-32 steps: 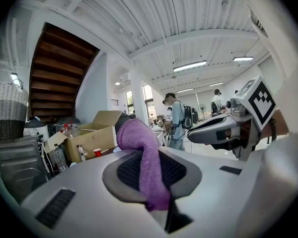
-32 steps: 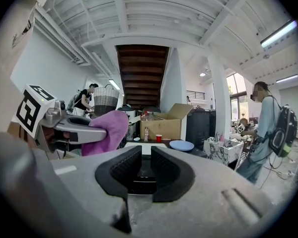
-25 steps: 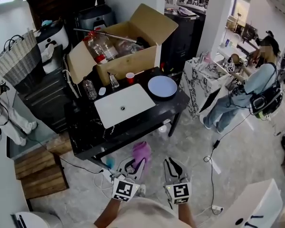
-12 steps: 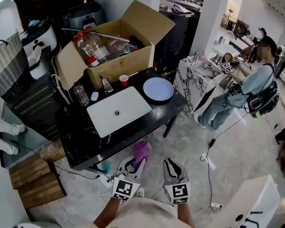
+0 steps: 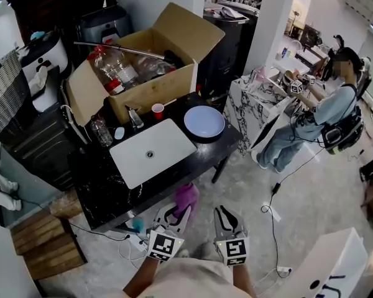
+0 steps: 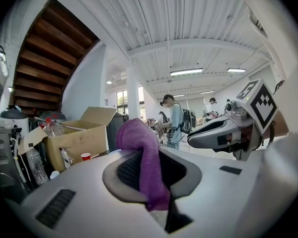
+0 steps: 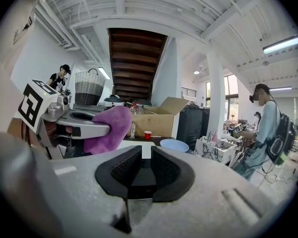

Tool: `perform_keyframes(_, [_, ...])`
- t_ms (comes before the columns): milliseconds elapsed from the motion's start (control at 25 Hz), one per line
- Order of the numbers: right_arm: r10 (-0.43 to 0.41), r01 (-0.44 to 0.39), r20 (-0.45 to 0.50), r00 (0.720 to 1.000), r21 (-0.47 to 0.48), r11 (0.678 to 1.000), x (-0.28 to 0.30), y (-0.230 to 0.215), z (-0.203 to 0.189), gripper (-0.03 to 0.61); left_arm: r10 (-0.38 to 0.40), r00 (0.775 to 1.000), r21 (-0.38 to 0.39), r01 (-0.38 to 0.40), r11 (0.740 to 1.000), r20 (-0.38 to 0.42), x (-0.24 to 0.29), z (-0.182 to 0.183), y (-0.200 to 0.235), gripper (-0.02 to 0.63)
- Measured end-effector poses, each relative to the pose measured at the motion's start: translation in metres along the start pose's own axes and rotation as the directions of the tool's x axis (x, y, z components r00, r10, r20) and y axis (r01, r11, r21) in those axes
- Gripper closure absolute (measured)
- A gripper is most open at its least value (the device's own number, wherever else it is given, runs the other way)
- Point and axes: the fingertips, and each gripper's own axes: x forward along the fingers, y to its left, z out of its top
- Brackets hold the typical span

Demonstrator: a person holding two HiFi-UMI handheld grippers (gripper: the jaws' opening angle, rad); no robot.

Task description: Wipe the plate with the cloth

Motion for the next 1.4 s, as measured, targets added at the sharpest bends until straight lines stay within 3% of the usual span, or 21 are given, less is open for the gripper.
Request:
perform_keyframes(560, [-0.024,0.024,-0.001,1.000,-0.006,1.000,0.039,-0.052,0.002,0.518,-0.020,1.000,0.006,0.020,1.000,-0.008,0.065,0.003,0.009,0.555])
perform_keyframes(1400, [0.081,-0.081,0.017,0.997,0.007,0.997,0.155,-0.179,0.034,0.518,0.084,0.995,-0.009,-0.085,0.996,-0.054,0.215,0.026,0.059,0.555])
